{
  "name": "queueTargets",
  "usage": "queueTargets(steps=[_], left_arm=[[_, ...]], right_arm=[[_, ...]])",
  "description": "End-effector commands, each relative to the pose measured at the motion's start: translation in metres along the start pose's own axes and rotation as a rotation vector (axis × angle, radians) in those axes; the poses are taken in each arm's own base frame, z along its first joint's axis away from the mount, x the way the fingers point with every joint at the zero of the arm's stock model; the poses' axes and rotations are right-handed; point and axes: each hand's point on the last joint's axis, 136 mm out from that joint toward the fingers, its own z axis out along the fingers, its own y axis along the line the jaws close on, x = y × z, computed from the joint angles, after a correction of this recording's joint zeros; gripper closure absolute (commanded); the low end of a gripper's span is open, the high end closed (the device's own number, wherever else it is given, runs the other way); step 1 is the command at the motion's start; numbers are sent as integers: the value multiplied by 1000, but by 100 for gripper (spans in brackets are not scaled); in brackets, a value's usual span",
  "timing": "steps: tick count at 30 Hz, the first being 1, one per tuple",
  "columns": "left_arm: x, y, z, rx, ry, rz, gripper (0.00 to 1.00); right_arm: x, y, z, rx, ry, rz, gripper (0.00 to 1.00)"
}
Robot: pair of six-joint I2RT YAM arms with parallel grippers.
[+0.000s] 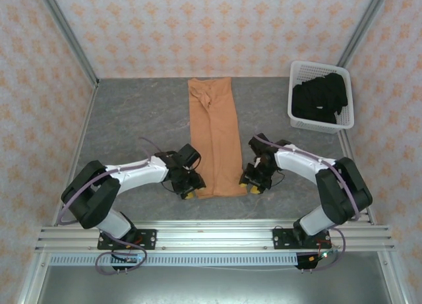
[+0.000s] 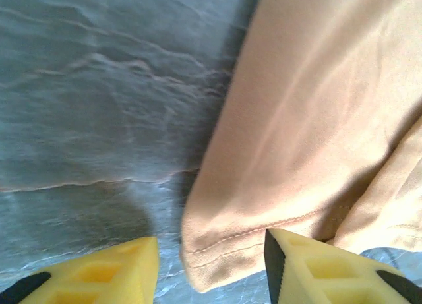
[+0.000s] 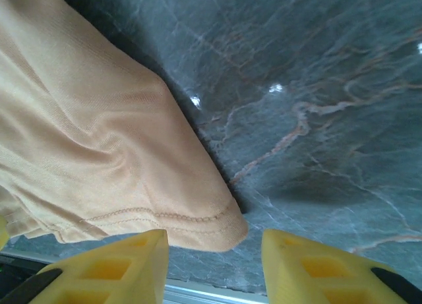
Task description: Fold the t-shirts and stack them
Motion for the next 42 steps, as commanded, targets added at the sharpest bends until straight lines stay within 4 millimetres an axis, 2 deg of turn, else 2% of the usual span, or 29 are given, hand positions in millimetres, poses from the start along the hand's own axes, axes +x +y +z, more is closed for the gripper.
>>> queueTargets(steps=[1,5,9,12,16,19,25,29,32,37,42], left_arm=[[3,2,14,6,11,-40,59],[6,0,24,-5,26,-27,69],[3,-8,32,6,29,-21,82],[3,-8,35,-11,25,-11,92],[4,3,31,-47,13,-7,98],[6,12,23,-79,2,14,100],[20,26,12,-89,16,67,100],[40,12,-2,-31,58,144,100],[47,10,-20,-39,50,185,100],[48,10,-42,-32,17,187,100],[40,-14,-75,18,-72,210,100]], right_arm=[[0,-3,9,23,8,-32,59],[-1,-7,17,52,8,-35,61],[-4,3,28,35,17,-36,65],[-6,13,33,32,16,-45,74],[-7,18,32,38,-1,-45,89],[-4,17,25,39,-16,-40,99],[22,13,13,15,40,-60,100],[43,3,-2,47,96,-111,100],[55,7,-17,12,110,-127,100],[69,17,-37,-36,132,-142,100],[65,36,-63,-70,62,-156,100]])
